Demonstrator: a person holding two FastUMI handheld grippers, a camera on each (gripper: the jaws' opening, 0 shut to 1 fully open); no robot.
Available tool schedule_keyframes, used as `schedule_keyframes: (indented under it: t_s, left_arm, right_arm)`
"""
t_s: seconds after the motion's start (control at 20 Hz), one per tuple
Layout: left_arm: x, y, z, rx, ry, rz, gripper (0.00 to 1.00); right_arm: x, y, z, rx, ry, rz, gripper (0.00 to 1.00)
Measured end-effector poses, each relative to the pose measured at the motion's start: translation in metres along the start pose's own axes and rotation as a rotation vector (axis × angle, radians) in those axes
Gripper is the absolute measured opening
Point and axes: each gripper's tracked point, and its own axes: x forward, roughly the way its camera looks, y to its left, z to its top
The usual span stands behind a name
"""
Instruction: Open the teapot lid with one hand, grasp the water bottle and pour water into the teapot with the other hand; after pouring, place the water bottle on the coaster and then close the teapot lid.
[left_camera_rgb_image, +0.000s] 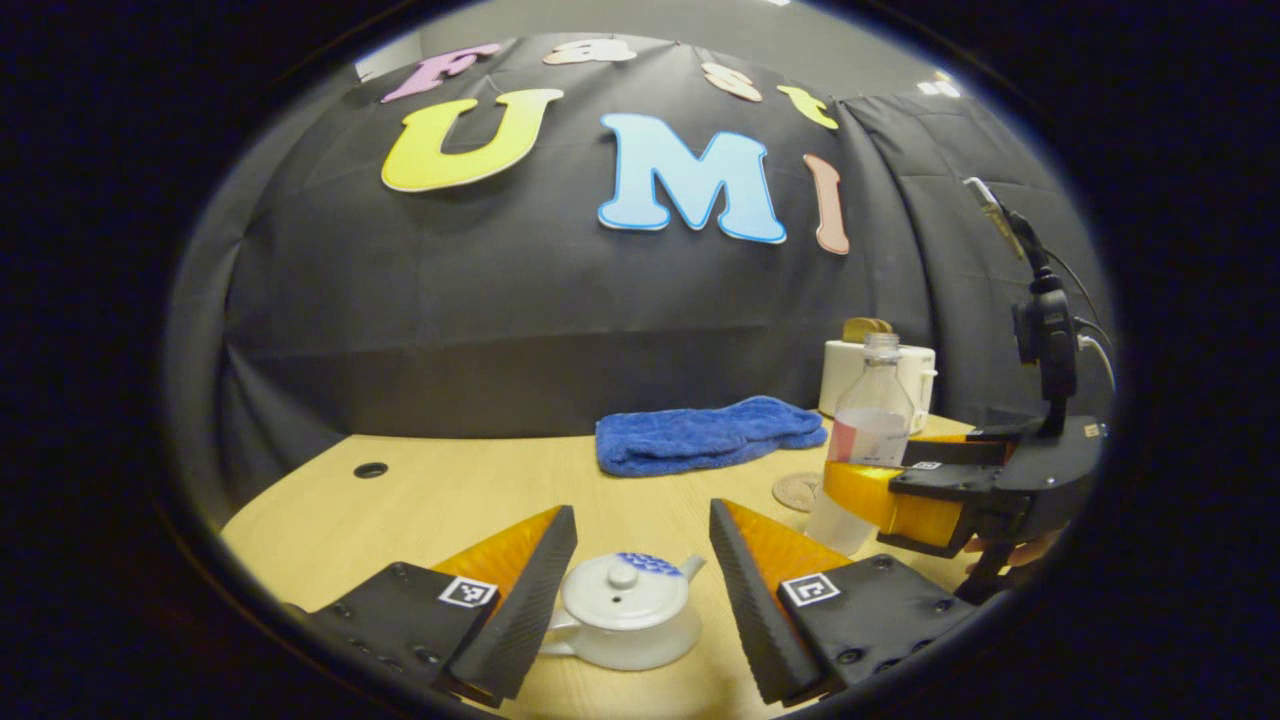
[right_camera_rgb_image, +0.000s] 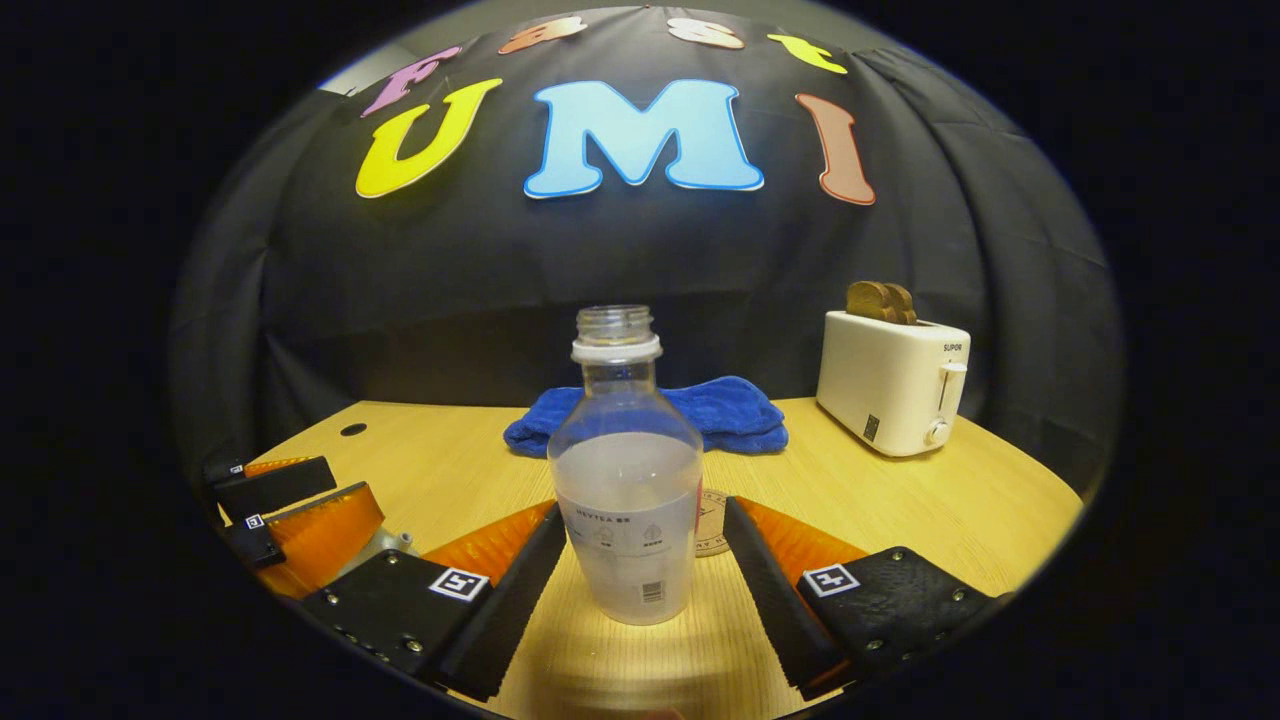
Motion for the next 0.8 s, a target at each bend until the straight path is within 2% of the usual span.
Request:
schedule_keyframes:
  t_s: [0.15,0.5,0.55,0.65,0.8]
  left_arm:
    - [0.0,0.001,-0.006,-0.001,0.021,0.007,0.87]
    - [-0.003,0.009,-0.007,0.013,0.025,0.042,0.61]
    - [-0.001,0.015,-0.013,0.022,0.024,0.068,0.53]
    - [-0.004,0.016,-0.005,0.022,0.022,0.073,0.35]
    - [-0.003,0.016,-0.006,0.01,0.016,0.08,0.36]
  right_arm:
    - [-0.001,-0.002,-0.001,-0.055,-0.016,-0.018,0.98]
    - [-0.003,0.004,-0.007,-0.093,-0.017,-0.019,0.98]
    - [0.0,0.004,-0.008,-0.098,-0.013,-0.02,0.98]
    - [0.002,0.002,-0.016,-0.093,0.011,-0.025,0.98]
    - [0.004,0.001,-0.02,-0.058,0.028,-0.013,0.98]
